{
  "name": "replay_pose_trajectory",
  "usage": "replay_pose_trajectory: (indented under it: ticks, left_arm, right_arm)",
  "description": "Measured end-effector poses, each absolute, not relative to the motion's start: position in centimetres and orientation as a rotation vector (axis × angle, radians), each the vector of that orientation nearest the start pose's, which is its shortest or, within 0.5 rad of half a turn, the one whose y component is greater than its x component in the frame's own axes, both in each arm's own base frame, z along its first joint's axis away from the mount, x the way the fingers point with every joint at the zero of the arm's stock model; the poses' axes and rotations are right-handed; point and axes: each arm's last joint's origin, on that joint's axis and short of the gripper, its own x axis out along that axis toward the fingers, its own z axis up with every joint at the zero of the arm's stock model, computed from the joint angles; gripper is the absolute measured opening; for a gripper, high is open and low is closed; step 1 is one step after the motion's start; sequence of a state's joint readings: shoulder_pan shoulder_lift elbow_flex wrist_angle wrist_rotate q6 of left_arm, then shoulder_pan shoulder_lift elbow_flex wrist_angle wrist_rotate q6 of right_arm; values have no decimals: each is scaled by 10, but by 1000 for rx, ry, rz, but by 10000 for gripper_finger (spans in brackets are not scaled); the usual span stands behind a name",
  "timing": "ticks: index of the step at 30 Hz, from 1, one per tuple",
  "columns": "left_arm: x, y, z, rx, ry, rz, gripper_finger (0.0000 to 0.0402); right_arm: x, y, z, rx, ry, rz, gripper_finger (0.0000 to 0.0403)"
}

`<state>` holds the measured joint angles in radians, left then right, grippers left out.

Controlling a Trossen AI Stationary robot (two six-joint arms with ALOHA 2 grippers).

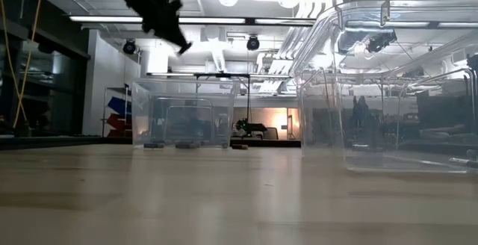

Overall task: Sort batteries
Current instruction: Put the black battery into the left transparent bin

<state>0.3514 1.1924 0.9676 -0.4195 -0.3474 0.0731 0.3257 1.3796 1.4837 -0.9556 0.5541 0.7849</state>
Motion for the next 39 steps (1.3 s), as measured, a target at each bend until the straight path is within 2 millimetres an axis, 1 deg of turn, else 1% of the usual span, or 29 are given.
replay_pose_trajectory:
  ticks: [2, 3, 8, 10, 12, 15, 17, 18, 20, 24, 25, 26, 27, 29, 31, 33, 36, 39]
  left_arm:
    - [230, 104, 286, 51, 738, 653, 72]
    - [230, 106, 285, 49, 736, 653, 87]
    - [232, 110, 292, 44, 674, 677, 150]
    - [229, 109, 302, 43, 656, 673, 165]
    - [224, 105, 320, 29, 612, 631, 173]
    - [211, 95, 340, -22, 534, 531, 175]
    - [198, 88, 353, -33, 462, 490, 174]
    - [189, 84, 361, -28, 420, 486, 173]
    - [173, 77, 374, -12, 351, 490, 171]
    - [144, 66, 390, -9, 238, 520, 168]
    - [139, 64, 393, -12, 216, 531, 168]
    - [134, 62, 395, -18, 200, 541, 168]
    - [131, 61, 396, -24, 191, 550, 168]
    - [128, 60, 397, -52, 179, 570, 168]
    - [128, 61, 395, -81, 194, 604, 168]
    - [131, 64, 390, -105, 234, 655, 168]
    - [137, 69, 378, -153, 321, 771, 168]
    - [143, 74, 370, -228, 357, 834, 168]
  right_arm:
    - [259, 72, 379, 387, 625, -492, 206]
    - [260, 72, 379, 395, 620, -494, 206]
    - [263, 66, 381, 433, 592, -513, 206]
    - [266, 58, 382, 476, 560, -544, 206]
    - [270, 45, 383, 529, 526, -591, 206]
    - [276, 19, 386, 596, 472, -661, 206]
    - [279, 0, 386, 618, 451, -702, 196]
    - [279, -10, 386, 622, 455, -719, 185]
    - [279, -31, 382, 612, 487, -762, 148]
    - [268, -71, 372, 603, 593, -892, 37]
    - [265, -81, 370, 587, 612, -915, 19]
    - [263, -92, 369, 571, 631, -927, 11]
    - [262, -103, 368, 569, 641, -923, 15]
    - [264, -125, 366, 587, 633, -875, 36]
    - [270, -148, 361, 581, 615, -797, 64]
    - [280, -170, 352, 583, 592, -718, 90]
    - [300, -202, 329, 634, 546, -649, 115]
    - [320, -232, 299, 707, 492, -610, 120]
